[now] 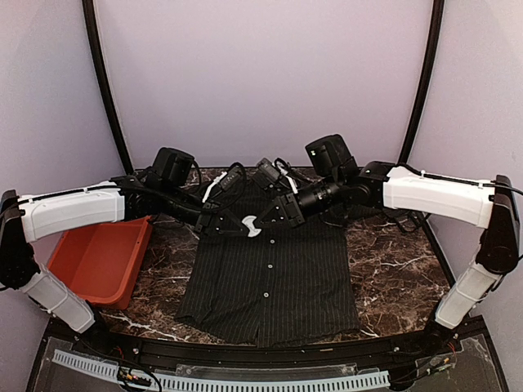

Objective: Pin the brooch onto the clothing
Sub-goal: Pass from the left arm to the right, then open the brooch.

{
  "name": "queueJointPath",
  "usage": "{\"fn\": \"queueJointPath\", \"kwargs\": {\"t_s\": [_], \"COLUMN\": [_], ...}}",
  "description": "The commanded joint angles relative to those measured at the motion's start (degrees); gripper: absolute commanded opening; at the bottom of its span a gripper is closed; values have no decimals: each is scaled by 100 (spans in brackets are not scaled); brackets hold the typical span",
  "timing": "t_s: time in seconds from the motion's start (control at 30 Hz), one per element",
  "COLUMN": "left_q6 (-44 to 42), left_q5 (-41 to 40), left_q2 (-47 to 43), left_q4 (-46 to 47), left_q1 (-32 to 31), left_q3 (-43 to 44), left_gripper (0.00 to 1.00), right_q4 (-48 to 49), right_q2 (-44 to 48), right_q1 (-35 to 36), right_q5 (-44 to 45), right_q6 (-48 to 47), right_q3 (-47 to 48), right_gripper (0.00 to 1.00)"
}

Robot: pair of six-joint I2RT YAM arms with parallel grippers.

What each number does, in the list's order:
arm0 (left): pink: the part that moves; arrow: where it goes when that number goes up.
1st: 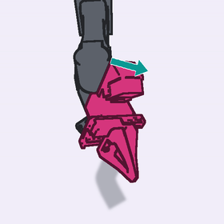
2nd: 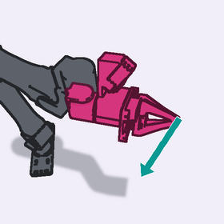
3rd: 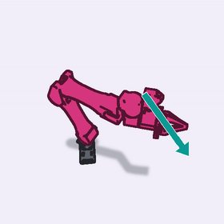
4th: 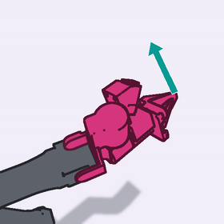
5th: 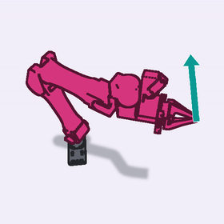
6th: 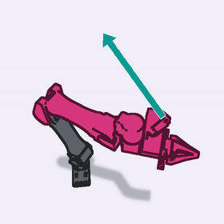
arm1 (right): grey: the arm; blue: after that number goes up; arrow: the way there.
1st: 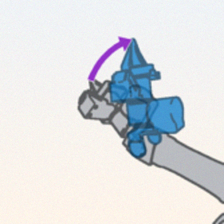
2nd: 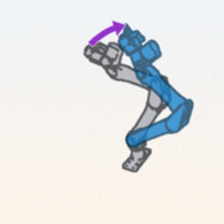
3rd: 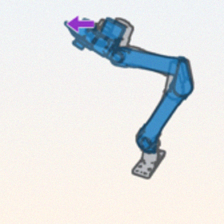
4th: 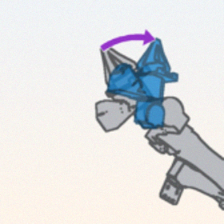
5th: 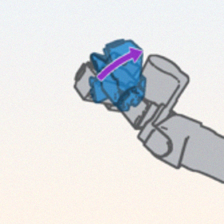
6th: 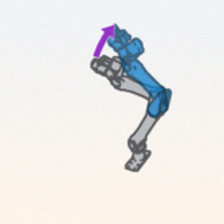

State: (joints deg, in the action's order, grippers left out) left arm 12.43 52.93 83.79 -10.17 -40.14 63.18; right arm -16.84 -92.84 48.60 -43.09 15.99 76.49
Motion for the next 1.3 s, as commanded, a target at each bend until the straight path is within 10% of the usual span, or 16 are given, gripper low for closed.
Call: {"fn": "queueJointPath", "kwargs": {"t_s": [0.0, 0.13, 0.3, 0.67, 1.27], "left_q6": [-30, -14, -73, -263, -298], "left_q5": [51, 42, -98, -425, -337], "left_q2": [-20, -22, -127, -216, -154], "left_q4": [-95, -99, -110, -222, -223], "left_q1": [6, 6, 11, 24, -36], "left_q3": [55, 63, 62, 61, 61], "left_gripper": [1, 1, 33, 68, 52], "right_q4": [58, 61, 45, 77, 241], "right_q2": [19, -2, 66, 238, -9], "right_q1": [-17, -17, -17, 54, 132], "right_q5": [-33, -67, 22, -62, -342], "right_q6": [-74, -70, -70, 54, 197], "right_q3": [139, 147, 60, -222, -60], "right_gripper": [7, 0, 0, 0, 0]}}
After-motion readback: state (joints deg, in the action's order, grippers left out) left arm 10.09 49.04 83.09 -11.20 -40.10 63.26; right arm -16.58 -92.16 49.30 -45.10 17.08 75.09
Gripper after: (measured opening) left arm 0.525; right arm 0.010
